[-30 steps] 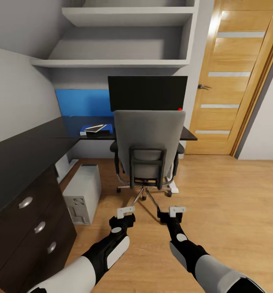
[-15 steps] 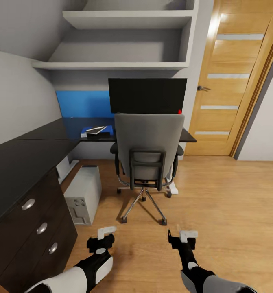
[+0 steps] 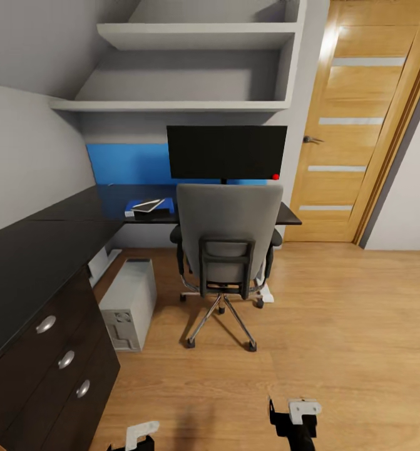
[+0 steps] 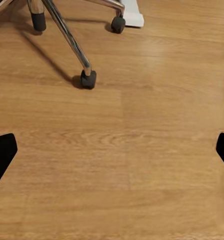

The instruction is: In the bedroom, organize the workspace by keeping the computer under the desk, ensuring the monitor is on the desk, placing the keyboard on the desk next to the monitor, placing the mouse on the desk next to the keyboard, moving the folder from the swivel chair onto the desk next to the mouse, stacking the notebook on top of the folder with the pen on top of the notebook, and positioning the swivel chair next to the desk.

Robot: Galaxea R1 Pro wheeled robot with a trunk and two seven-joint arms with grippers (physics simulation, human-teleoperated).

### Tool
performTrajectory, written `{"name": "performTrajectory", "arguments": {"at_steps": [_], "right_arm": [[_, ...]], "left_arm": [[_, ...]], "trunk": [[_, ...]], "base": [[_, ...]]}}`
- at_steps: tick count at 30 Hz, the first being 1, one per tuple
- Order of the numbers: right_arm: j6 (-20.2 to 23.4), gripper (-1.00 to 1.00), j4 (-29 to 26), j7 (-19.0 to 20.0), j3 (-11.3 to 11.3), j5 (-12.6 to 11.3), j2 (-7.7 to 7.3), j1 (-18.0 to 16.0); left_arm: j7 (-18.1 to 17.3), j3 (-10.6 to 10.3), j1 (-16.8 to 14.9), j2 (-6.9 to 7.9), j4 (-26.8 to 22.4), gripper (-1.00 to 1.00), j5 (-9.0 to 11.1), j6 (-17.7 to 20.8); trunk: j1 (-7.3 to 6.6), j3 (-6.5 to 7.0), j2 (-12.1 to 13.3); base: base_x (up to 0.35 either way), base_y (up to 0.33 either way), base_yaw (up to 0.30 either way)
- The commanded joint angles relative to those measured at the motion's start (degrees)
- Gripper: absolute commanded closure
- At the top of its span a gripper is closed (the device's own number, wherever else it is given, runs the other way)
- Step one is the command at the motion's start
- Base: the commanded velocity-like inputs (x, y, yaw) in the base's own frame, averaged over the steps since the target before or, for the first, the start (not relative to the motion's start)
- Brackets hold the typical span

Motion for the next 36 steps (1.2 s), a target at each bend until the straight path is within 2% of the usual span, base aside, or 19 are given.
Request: {"name": "performTrajectory", "arguments": {"at_steps": [1, 6, 7, 10, 17, 26, 36], "right_arm": [[-0.1, -1.00, 0.1, -0.2, 0.6, -0.2, -0.06, 0.5], [0.0, -1.00, 0.2, -0.2, 0.7, -0.2, -0.10, 3.7], [0.0, -1.00, 0.3, -0.1, 0.7, -0.2, -0.15, 5.1], [0.0, -1.00, 0.3, -0.1, 0.7, -0.2, -0.19, 6.8], [-0.1, -1.00, 0.3, -0.1, 0.7, -0.2, -0.19, 7.8], [-0.1, -1.00, 0.3, -0.1, 0.7, -0.2, -0.19, 7.9], [-0.1, -1.00, 0.3, -0.1, 0.7, -0.2, -0.20, 7.9]], "left_arm": [[0.2, -0.7, 0.8, 0.08, 0.4, -1.00, 0.4, -0.7], [0.2, -0.7, 3.5, 1.58, 1.1, -1.00, 0.4, -4.0], [0.2, -0.7, 4.9, 2.34, 1.1, -1.00, 0.4, -6.0], [0.2, -0.7, 7.3, 3.21, 1.2, -1.00, 0.4, -9.0], [0.1, -0.7, 11.8, 3.70, 1.2, -1.00, 0.3, -14.0], [0.1, -0.7, 12.8, 3.74, 1.2, -1.00, 0.3, -15.0], [0.2, -0.7, 13.7, 3.74, 1.2, -1.00, 0.2, -19.5]], "trunk": [[-0.24, 0.14, 0.4], [-1.34, 1.04, 2.4], [-1.56, 1.22, 2.8], [-2.21, 1.76, 4.0], [-3.75, 3.02, 6.8], [-5.73, 4.63, 10.4], [-7.92, 6.43, 14.4]], "base": [[0.000, 0.000, 0.000], [0.000, 0.000, 0.000], [0.000, 0.000, 0.000], [0.000, 0.000, 0.000], [0.000, 0.000, 0.000], [0.000, 0.000, 0.000], [0.000, 0.000, 0.000]]}}
